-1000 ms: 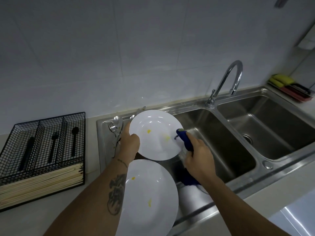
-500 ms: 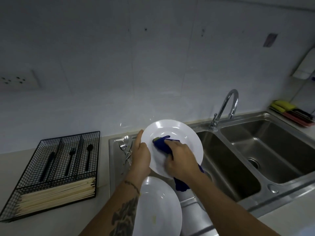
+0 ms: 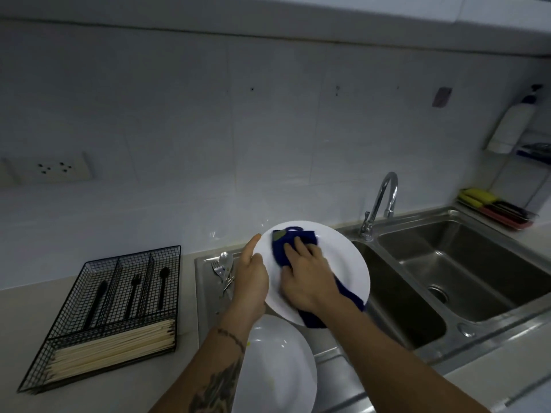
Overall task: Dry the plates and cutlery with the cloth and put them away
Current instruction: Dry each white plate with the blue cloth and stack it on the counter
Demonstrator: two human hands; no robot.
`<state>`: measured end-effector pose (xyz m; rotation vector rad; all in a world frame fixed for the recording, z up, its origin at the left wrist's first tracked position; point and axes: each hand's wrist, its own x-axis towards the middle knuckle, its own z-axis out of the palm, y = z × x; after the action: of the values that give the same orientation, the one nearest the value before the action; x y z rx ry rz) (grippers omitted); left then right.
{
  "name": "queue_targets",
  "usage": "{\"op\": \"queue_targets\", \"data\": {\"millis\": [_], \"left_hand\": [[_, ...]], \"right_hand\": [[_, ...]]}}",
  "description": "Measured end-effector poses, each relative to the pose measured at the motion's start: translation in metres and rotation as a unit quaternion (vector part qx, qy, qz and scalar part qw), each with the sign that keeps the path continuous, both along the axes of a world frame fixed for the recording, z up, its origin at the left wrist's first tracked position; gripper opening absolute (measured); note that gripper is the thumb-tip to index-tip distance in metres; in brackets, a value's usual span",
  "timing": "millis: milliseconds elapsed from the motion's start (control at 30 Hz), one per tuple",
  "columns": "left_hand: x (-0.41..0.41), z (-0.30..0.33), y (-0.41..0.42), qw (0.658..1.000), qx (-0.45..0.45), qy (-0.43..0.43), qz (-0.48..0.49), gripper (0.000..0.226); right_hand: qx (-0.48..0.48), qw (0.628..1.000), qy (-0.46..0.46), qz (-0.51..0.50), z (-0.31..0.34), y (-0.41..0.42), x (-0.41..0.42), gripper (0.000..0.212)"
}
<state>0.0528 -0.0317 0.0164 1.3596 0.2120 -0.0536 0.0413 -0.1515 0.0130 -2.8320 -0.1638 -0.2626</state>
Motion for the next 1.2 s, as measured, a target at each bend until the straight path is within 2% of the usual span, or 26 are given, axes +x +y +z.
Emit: {"op": "queue_targets", "data": {"millis": [100, 167, 267, 367, 433, 633, 733, 867, 967, 1100, 1200], "left_hand": [[-0.001, 0.003, 0.019, 0.999, -0.037, 0.014, 0.037, 0.052], [-0.005, 0.004, 0.034, 0.998, -0.042, 0.018, 0.053, 0.053], [-0.018, 0.006, 0.046, 0.997, -0.042, 0.016, 0.061, 0.050], [-0.029, 0.008, 0.051, 0.998, -0.027, 0.006, 0.059, 0.048], [-0.036, 0.010, 0.053, 0.999, 0.002, -0.005, 0.045, 0.047], [-0.058, 0.020, 0.052, 0.998, 0.054, -0.030, 0.015, 0.050], [-0.065, 0.024, 0.053, 0.997, 0.052, -0.039, 0.048, 0.052], [-0.083, 0.027, 0.062, 0.990, 0.028, -0.037, 0.135, 0.045], [-0.099, 0.026, 0.068, 0.989, 0.030, -0.032, 0.141, 0.046], [-0.108, 0.031, 0.092, 0.998, 0.042, -0.001, 0.049, 0.054], [-0.114, 0.035, 0.114, 0.996, 0.087, 0.001, 0.025, 0.053]], "right_hand": [[0.006, 0.992, 0.041, 0.121, 0.006, 0.015, -0.019, 0.069], [-0.013, 0.985, 0.082, 0.153, 0.010, 0.011, -0.034, 0.068], [-0.091, 0.981, 0.101, 0.135, 0.015, -0.001, -0.043, 0.067], [-0.172, 0.979, 0.075, 0.076, 0.007, -0.008, -0.036, 0.063], [-0.190, 0.979, 0.049, 0.050, -0.003, -0.007, -0.032, 0.063], [-0.133, 0.987, -0.057, 0.066, 0.003, 0.027, -0.020, 0.063], [-0.106, 0.989, -0.076, 0.069, 0.008, 0.038, -0.019, 0.063], [-0.114, 0.987, -0.116, 0.017, 0.006, 0.023, -0.017, 0.064], [-0.094, 0.989, -0.116, -0.008, 0.002, 0.014, -0.019, 0.063], [0.011, 0.992, -0.098, 0.083, 0.007, 0.015, -0.026, 0.055], [-0.010, 0.978, -0.144, 0.150, 0.020, 0.035, -0.029, 0.051]]}}
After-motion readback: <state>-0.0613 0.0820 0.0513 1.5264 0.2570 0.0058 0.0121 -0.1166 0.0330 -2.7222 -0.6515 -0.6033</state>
